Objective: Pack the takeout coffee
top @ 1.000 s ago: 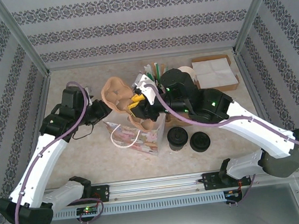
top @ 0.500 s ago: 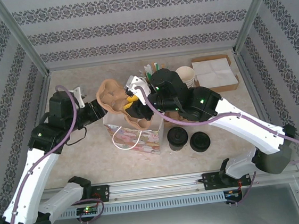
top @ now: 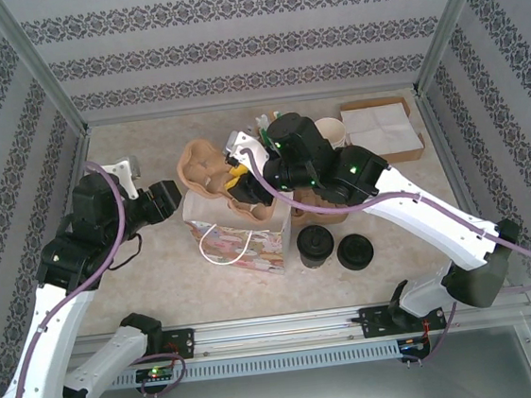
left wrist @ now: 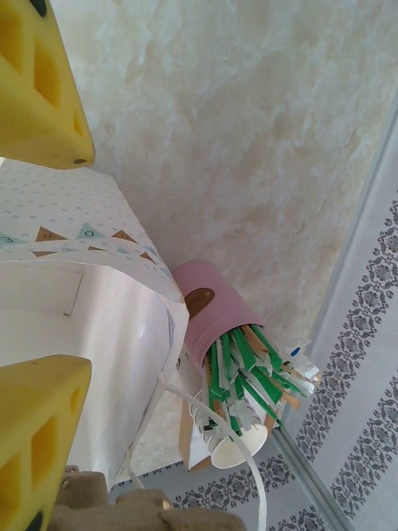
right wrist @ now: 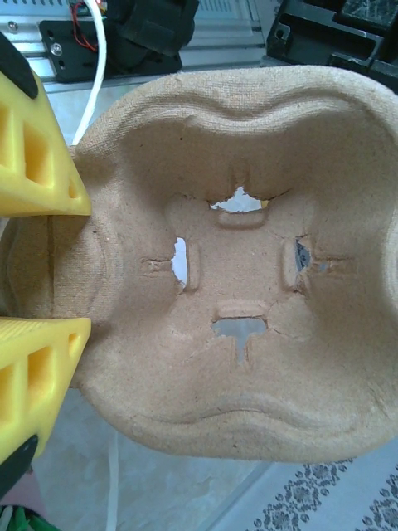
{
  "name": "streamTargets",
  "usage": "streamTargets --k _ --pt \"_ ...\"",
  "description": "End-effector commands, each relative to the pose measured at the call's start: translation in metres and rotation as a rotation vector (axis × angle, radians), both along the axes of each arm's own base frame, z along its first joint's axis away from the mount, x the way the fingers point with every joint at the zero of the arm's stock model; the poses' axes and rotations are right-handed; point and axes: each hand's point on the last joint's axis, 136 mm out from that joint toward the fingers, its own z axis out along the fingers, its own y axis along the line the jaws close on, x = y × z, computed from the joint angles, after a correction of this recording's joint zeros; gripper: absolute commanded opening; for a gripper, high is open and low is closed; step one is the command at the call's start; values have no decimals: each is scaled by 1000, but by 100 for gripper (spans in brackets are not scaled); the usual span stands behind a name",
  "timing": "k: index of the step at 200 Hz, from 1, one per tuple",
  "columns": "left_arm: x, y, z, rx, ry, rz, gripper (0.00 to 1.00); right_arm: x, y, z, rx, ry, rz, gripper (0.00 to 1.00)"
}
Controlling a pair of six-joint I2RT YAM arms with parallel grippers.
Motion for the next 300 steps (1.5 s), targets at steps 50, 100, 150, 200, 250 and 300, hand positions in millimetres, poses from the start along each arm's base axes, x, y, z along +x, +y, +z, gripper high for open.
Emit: streamTargets --k 50,100,150,200,250,300 --pt "-1 -7 -7 31 20 -55 62 -1 1 -31 -61 45 41 30" --pt "-1 -6 -11 42 29 -49 62 3 -8 -45 -103 63 17 30" --pt "2 2 -11 90 24 -20 62 3 -13 -51 -123 75 9 30" --pt "3 9 -14 137 36 1 61 1 -22 -60 -183 76 7 30" --pt "5 6 -15 134 37 -18 60 3 -22 -65 -218 88 7 29" --pt "5 3 -19 137 54 -35 60 9 -24 -71 -267 94 -20 29"
